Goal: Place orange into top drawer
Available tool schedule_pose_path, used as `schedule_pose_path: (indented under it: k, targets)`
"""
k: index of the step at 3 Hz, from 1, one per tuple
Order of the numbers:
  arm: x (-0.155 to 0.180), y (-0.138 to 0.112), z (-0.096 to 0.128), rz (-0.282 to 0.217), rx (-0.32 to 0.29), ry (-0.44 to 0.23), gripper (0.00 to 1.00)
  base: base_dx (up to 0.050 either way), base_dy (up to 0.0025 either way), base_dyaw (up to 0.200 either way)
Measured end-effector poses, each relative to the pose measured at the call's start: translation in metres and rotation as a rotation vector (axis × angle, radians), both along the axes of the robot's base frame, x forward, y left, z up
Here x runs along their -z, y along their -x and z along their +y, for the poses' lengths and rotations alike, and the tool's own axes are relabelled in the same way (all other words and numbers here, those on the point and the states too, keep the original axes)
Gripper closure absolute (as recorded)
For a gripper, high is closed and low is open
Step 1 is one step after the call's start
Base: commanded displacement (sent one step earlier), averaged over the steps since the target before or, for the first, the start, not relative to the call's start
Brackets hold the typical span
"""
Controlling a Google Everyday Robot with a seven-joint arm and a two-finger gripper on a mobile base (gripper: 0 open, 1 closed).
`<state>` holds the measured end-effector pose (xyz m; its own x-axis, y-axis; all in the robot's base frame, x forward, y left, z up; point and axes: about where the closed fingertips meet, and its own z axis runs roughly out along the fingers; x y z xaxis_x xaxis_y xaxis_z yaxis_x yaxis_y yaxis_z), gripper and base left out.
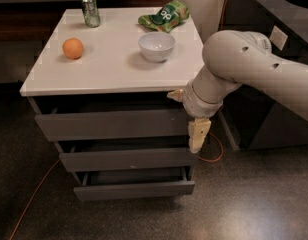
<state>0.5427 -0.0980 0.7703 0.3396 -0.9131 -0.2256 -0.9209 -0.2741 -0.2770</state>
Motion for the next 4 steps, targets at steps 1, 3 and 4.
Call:
schedule_pose_path:
  k: [1, 3, 4]
  targets:
    - [0.026, -0.007, 0.004, -0.028, -0.027, 0.007, 0.00, 0.000, 0.00000, 0.000]
    - [0.066, -0.048, 0.011, -0.158, 0.003, -0.005, 0.00, 0.000, 0.00000, 0.000]
    - [0.073, -0.067, 0.015, -0.193, 0.023, -0.012, 0.00, 0.000, 0.00000, 0.000]
